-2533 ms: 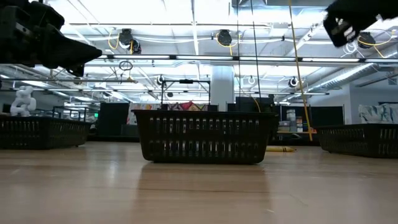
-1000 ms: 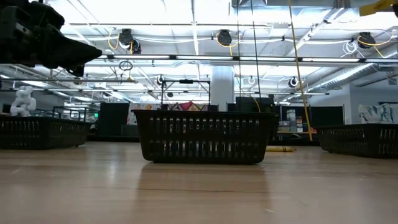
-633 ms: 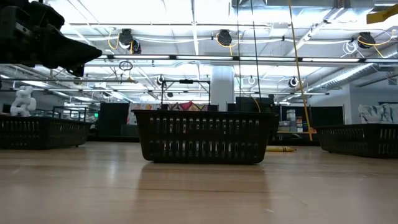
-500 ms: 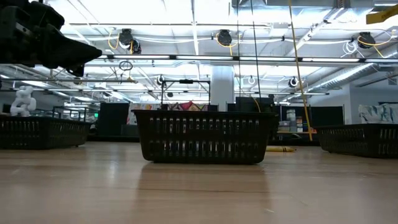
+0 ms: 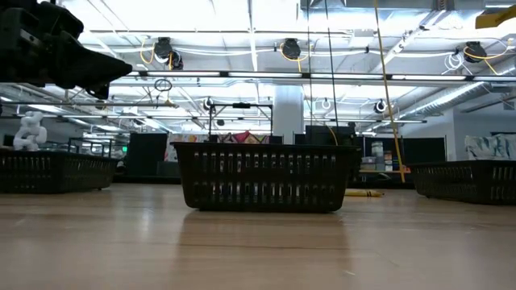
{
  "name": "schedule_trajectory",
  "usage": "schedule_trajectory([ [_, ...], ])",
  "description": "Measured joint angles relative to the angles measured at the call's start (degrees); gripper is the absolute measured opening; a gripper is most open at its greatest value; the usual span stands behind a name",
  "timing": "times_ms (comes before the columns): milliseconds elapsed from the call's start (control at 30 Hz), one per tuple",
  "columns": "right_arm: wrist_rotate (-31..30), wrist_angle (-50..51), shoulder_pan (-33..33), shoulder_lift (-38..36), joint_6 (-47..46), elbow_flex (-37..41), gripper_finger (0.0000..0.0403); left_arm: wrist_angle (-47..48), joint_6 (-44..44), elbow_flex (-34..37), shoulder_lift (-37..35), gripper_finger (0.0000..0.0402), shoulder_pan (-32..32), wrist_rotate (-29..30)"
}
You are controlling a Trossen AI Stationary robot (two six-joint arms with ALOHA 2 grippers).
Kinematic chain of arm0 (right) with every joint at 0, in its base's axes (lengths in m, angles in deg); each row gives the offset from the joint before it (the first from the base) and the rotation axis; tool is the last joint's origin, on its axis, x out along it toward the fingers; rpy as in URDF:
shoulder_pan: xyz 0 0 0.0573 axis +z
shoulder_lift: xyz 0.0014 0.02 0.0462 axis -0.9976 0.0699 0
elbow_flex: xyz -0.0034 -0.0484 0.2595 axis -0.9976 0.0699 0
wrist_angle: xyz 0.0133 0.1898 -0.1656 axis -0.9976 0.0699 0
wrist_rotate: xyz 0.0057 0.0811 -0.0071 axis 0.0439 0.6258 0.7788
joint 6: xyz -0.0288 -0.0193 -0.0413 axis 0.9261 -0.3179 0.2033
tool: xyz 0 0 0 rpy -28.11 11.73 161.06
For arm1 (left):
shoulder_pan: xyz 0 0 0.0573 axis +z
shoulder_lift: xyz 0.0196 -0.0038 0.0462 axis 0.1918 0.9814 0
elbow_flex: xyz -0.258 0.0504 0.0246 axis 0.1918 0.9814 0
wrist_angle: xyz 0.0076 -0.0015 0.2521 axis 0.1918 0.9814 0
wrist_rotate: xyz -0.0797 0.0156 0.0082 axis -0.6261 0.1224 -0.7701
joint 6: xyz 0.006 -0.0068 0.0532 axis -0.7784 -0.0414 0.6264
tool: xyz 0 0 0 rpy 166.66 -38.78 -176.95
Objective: Sort crayons
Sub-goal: Put the yellow crayon into the right black basket
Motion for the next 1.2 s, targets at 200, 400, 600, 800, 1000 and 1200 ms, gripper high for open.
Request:
schedule_trajectory([
  [200,-0.2,-0.8,-0.1,0.0,0.1,1.5,0.0027,0.0,0.0,0.0,0.0,0.0083,0.0,0.0],
  [400,-0.1,2.0,-0.6,0.1,0.0,-0.8,0.0009,0.0,0.0,0.0,0.0,0.0083,0.0,0.0],
  [600,-3.9,10.7,-5.6,-2.4,-1.9,-8.0,0.0005,0.0,0.0,0.0,0.0,0.0083,0.0,0.0],
  [800,-16.6,14.7,-14.4,-11.7,-4.4,-10.5,0.0001,0.0,0.0,0.0,0.0,0.0083,0.0,0.0],
  [1000,-16.6,19.0,-28.8,-25.5,-7.0,-10.2,0.0001,0.0,0.0,0.0,0.0,0.0083,0.0,0.0],
  [1200,-14.9,19.2,-41.4,-36.2,-11.3,-3.7,0.0001,0.0,0.0,0.0,0.0,0.0083,0.0,0.0],
])
